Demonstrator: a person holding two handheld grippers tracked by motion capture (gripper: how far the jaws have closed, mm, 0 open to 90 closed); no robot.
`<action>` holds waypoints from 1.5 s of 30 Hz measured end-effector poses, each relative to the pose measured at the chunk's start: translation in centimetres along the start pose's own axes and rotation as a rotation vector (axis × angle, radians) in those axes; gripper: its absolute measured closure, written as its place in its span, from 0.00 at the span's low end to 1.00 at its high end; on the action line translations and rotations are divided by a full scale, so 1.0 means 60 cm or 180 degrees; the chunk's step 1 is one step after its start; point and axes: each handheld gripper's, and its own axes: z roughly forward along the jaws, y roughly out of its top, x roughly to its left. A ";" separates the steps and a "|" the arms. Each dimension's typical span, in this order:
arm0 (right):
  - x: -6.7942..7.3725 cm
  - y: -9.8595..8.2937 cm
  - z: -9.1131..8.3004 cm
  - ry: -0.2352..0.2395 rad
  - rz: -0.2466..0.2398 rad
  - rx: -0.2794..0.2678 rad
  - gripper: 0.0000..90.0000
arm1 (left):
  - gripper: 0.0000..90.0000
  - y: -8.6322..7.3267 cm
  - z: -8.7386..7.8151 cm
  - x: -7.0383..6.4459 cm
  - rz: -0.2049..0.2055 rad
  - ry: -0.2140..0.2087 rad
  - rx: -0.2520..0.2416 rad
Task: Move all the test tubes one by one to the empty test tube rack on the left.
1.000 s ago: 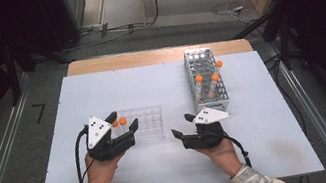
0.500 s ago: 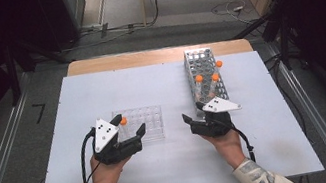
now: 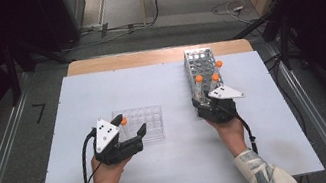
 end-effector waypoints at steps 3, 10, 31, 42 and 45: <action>-0.004 0.011 0.006 -0.0053 -0.0023 0.0015 0.51 | 0.25 0.000 0.000 0.002 -0.0018 0.0002 -0.0007; -0.018 0.031 0.032 -0.0147 0.0019 0.0135 0.58 | 0.25 -0.001 0.000 0.001 -0.0008 0.0001 0.0002; -0.028 0.032 0.066 -0.0218 0.0107 0.0175 0.75 | 0.25 -0.003 0.001 0.001 -0.0013 -0.0005 0.0010; -0.032 0.042 0.059 -0.0225 0.0115 0.0116 0.79 | 0.24 -0.003 0.000 0.003 -0.0020 0.0004 0.0012; -0.033 0.051 0.050 -0.0212 0.0112 0.0055 0.79 | 0.22 -0.003 0.000 0.003 -0.0029 0.0007 0.0023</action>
